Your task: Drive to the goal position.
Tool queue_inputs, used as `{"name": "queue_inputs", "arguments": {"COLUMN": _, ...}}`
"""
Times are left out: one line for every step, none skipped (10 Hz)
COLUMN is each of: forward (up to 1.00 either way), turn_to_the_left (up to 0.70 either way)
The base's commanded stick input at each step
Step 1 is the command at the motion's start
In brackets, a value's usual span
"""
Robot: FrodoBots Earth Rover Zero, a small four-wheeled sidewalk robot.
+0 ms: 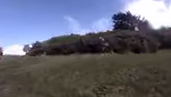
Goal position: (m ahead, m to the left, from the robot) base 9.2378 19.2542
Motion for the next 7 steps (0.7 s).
{"name": "queue_inputs", "arguments": {"forward": 0.70, "turn_to_the_left": -0.35}}
{"name": "queue_inputs", "arguments": {"forward": 0.70, "turn_to_the_left": -0.03}}
{"name": "queue_inputs", "arguments": {"forward": 0.70, "turn_to_the_left": -0.01}}
{"name": "queue_inputs", "arguments": {"forward": 0.70, "turn_to_the_left": 0.00}}
{"name": "queue_inputs", "arguments": {"forward": 0.70, "turn_to_the_left": 0.00}}
{"name": "queue_inputs", "arguments": {"forward": 0.67, "turn_to_the_left": 0.00}}
{"name": "queue_inputs", "arguments": {"forward": 0.35, "turn_to_the_left": 0.00}}
